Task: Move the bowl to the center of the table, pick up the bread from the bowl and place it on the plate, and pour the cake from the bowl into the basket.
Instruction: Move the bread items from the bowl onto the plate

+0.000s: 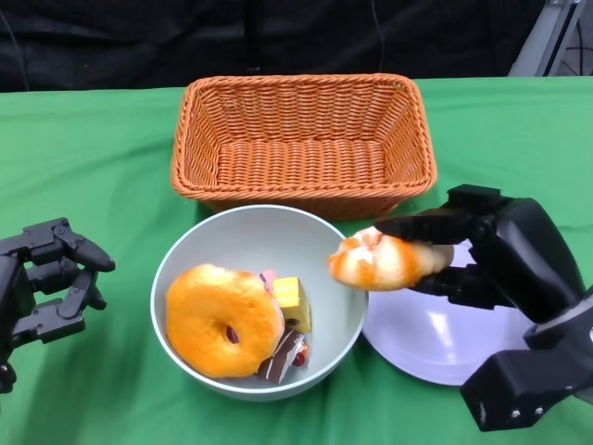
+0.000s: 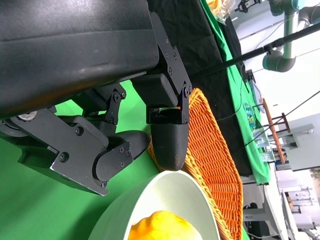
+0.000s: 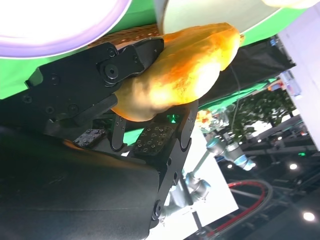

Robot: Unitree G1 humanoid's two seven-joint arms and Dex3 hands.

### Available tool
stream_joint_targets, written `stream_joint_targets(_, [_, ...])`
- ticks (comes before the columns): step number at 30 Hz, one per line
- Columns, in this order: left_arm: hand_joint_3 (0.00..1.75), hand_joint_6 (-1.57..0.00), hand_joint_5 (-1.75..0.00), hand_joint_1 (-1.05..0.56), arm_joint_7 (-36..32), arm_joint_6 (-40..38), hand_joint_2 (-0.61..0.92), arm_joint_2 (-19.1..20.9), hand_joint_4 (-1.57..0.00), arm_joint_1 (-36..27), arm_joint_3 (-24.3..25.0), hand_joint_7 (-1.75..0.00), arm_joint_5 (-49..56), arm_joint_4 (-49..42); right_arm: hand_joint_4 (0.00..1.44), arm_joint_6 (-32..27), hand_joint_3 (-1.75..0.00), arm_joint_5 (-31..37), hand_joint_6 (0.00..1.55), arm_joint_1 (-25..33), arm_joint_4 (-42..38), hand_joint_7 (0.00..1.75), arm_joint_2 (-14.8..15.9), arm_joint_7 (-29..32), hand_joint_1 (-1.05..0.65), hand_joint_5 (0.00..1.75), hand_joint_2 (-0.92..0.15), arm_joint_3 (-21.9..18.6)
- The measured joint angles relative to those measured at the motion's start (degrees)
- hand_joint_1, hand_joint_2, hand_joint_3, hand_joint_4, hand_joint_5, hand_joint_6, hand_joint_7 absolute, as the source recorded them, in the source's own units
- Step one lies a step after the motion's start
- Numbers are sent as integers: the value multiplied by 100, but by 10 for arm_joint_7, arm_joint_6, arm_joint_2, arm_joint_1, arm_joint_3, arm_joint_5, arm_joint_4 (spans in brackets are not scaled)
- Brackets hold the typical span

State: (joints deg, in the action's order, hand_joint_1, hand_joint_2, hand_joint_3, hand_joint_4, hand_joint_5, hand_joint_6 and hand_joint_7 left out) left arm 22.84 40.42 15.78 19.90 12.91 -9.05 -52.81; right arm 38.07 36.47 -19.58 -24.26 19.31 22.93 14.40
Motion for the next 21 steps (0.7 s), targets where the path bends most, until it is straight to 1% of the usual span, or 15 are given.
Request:
stream_joint_targets(7, [102, -88, -154, -6, 0, 0, 57, 0, -81, 6, 0, -120, 0, -7, 92, -21, 0, 2, 126, 6, -27, 3, 3, 24, 3, 94, -81, -12])
stream_joint_targets(13, [101, -88, -153, -6, 1, 0, 57, 0, -82, 10, 0, -120, -3, -12, 92, -21, 0, 2, 126, 2, -71, 3, 3, 50, 4, 94, -82, -16])
stream_joint_targets(18, [100, -87, -153, -6, 1, 0, 58, 2, -81, 11, 0, -119, -3, -17, 91, -17, 0, 20, 125, -19, -122, 2, 3, 78, 1, 94, -81, -12])
stream_joint_targets(21, [100, -87, -153, -6, 1, 0, 58, 2, -82, 11, 0, -118, -3, -18, 90, -27, 0, 35, 125, -23, -132, 2, 3, 83, -1, 94, -82, -3])
